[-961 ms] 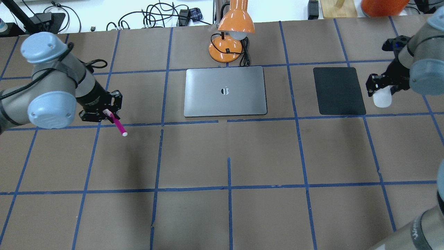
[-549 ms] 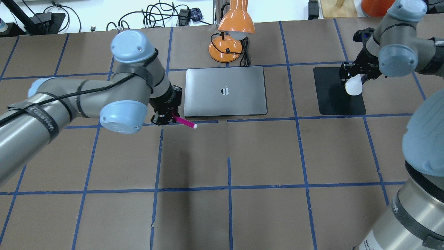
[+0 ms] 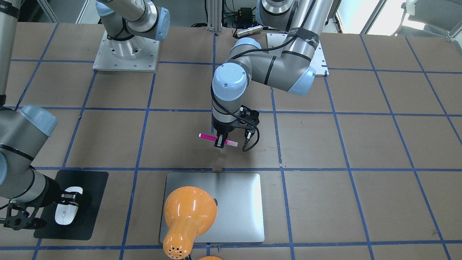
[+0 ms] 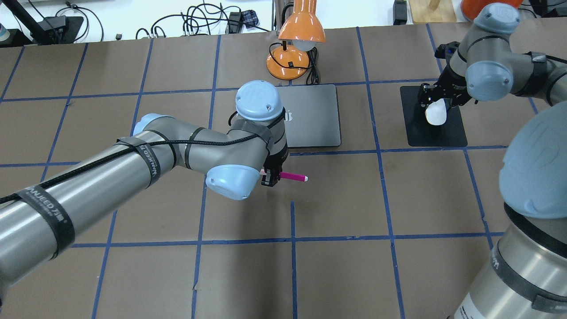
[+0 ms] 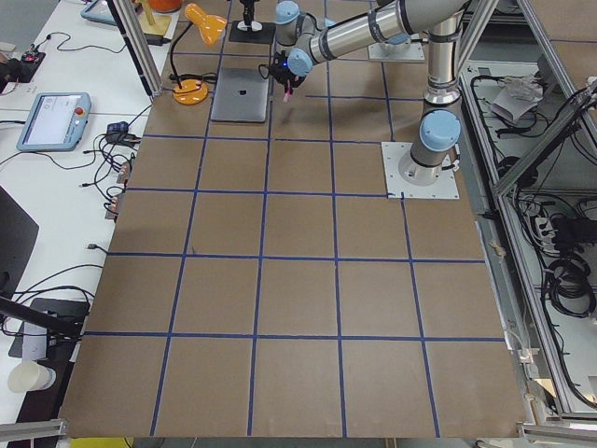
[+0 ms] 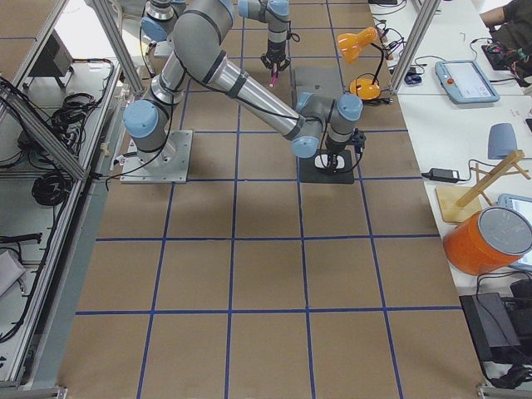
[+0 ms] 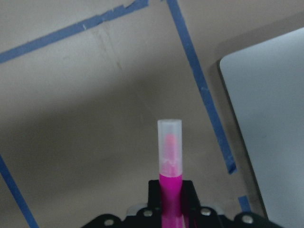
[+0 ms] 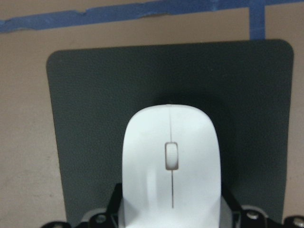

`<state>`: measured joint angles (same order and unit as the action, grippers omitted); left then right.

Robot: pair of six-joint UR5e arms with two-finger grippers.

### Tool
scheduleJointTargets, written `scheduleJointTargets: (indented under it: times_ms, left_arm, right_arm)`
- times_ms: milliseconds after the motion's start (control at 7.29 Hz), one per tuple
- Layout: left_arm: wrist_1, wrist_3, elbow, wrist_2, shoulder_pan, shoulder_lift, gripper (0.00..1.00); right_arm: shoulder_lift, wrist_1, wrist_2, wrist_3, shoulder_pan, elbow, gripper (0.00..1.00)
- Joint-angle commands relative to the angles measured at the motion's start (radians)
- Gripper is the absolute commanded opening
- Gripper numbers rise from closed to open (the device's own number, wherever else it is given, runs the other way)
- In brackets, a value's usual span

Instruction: Place pen and mouse around notebook

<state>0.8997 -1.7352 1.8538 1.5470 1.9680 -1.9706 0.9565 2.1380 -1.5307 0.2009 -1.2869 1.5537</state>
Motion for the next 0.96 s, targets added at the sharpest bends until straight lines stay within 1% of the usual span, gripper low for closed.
scheduleJointTargets:
  times_ms: [0,137,275,412,549,686,824]
  left_arm:
    - [-0.025,-0.047,0.002,0.001,0.028,-0.069,0.0]
    - [-0.018,-0.05,0.004,0.005,0.035,-0.068,0.87]
    - [-0.028,-0.052,-0.005,-0.004,0.026,-0.057,1.0]
    - [-0.015,-0.002,-0.01,0.002,0.016,-0.03,1.0]
    - [0.025,0.316,-0.014,-0.01,-0.016,0.011,1.0]
    - [0.116,0.623,-0.016,-0.027,-0.065,0.08,1.0]
    - [0.151,0.807,-0.016,-0.03,-0.108,0.149,1.0]
  right_arm:
    - [0.002,-0.001,0.0,-0.002,-0.002,-0.012,1.0]
    - [0.022,-0.004,-0.011,-0.002,-0.008,-0.015,1.0]
    - [0.066,-0.015,-0.015,-0.002,-0.027,-0.021,1.0]
    - [0.111,-0.097,-0.016,-0.002,-0.046,-0.035,1.0]
    - [0.186,-0.178,-0.016,-0.002,-0.066,-0.041,1.0]
    - [0.267,-0.254,-0.016,-0.002,-0.086,-0.041,1.0]
    - [0.363,-0.367,-0.012,-0.003,-0.116,-0.031,1.0]
